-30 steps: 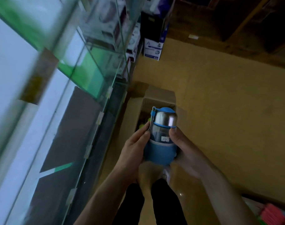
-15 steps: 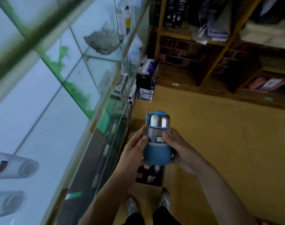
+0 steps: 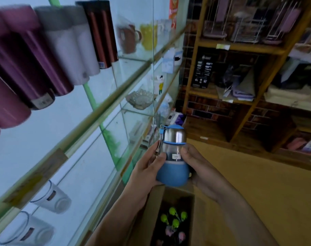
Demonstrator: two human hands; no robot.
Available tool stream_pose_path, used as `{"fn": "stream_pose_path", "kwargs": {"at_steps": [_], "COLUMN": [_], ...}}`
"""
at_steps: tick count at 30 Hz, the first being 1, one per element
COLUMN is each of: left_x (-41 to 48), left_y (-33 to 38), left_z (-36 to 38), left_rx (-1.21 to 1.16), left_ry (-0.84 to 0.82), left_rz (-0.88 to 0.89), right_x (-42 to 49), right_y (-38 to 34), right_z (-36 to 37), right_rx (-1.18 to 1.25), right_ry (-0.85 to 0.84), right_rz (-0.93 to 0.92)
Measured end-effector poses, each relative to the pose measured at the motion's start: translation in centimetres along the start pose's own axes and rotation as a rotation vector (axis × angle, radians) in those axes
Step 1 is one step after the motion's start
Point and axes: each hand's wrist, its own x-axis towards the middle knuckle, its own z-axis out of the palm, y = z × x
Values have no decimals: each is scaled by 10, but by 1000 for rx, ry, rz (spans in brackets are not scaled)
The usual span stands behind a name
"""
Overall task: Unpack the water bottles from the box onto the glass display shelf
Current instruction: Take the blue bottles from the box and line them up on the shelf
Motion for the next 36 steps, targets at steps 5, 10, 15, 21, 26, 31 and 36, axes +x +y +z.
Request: {"fn": "stream_pose_path", "kwargs": {"at_steps": [5,10,15,21,26,31,36], "left_x": [2,2,-13,-37,-67,-101,-141], "left_y": [28,60,88,108,113,123,131], "left_z": [12,25,27,10,-8,-24,-40], "left_rx": [29,103,152,234,284,317,312], "left_ry": [41,108,194,297,429,568,712], "left_rz": [131,270,412,506,560,597,632], "right_x": [13,33,49,45,40,35,19], "right_y": [-35,-69,-97,-122,-133,-140,-146], "right_z": [-5,-11,0,36,70,109,154], "right_rx": [-57,-100,-139,-139,-171,-165,-174], "right_ry": [-91,-164,-283,-439,-580,-704,-847], "right_rz": [-79,-141,-216,-289,-322,-353,-392]}}
